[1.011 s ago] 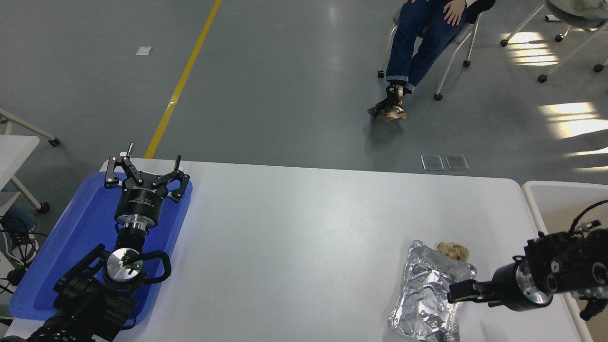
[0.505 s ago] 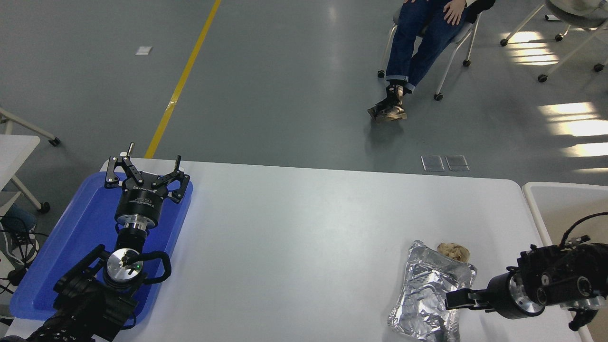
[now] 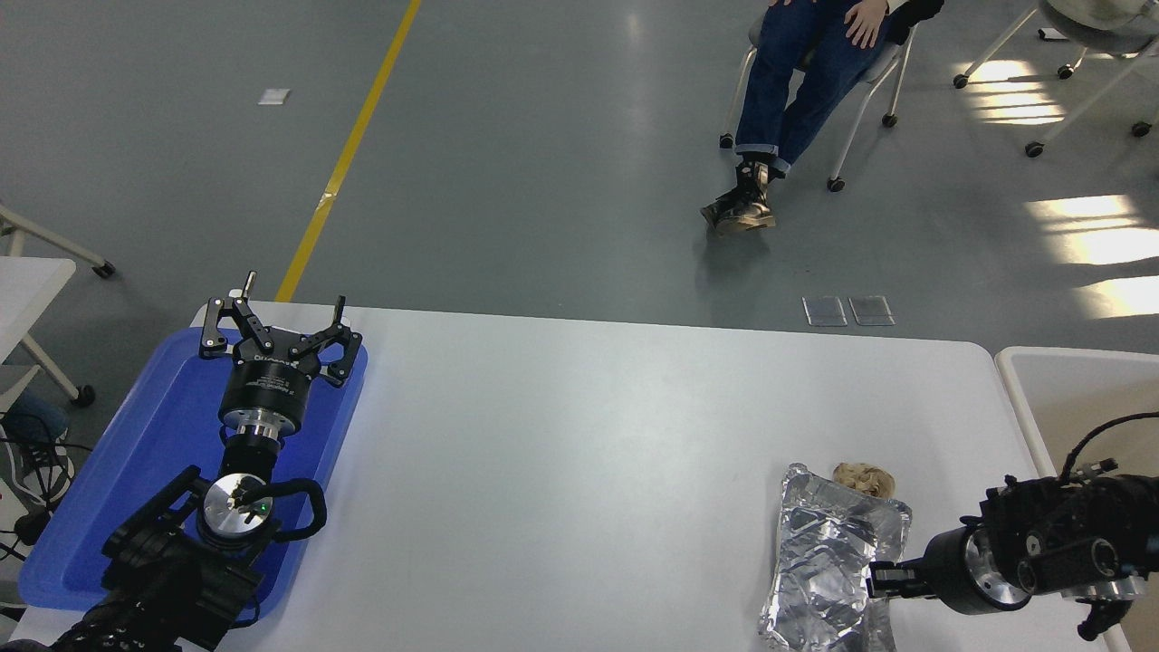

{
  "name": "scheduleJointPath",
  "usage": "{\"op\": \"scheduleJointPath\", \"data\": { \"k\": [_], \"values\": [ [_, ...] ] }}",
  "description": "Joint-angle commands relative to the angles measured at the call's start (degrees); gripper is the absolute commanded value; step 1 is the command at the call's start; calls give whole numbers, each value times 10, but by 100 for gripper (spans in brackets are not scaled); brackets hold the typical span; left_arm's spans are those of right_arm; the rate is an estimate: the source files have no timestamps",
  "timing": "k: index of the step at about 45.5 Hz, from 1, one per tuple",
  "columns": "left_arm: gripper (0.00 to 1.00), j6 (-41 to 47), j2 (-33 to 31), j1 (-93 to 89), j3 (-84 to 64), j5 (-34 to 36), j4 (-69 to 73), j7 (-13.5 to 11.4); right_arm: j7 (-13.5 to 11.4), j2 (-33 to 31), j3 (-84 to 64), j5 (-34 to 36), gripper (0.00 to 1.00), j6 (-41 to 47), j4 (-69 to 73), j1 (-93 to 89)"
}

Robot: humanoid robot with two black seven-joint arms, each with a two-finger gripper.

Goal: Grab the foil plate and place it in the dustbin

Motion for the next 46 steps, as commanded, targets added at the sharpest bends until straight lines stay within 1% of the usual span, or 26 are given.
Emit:
{"op": "scheduleJointPath", "data": {
  "k": [1,9,15,22,26,35,46],
  "values": [
    [100,0,0,0,0,0,0,0,3,-4,-2,-1,0,-3,3,-1],
    [100,0,0,0,0,0,0,0,6,-22,-6,-18,0,-3,24,11],
    [100,-1,0,0,0,0,0,0,7,-55,-9,-35,0,3,58,43],
    [100,-1,0,0,0,0,-1,1,8,-103,-25,-54,0,5,132,121],
    [100,-1,0,0,0,1,-1,1,8,-115,-64,-54,0,17,170,191],
    [100,-1,0,0,0,1,-1,2,14,-133,-134,-55,0,83,223,353],
    [100,-1,0,0,0,1,-1,2,13,-121,-190,-54,0,156,269,521]
  ]
}}
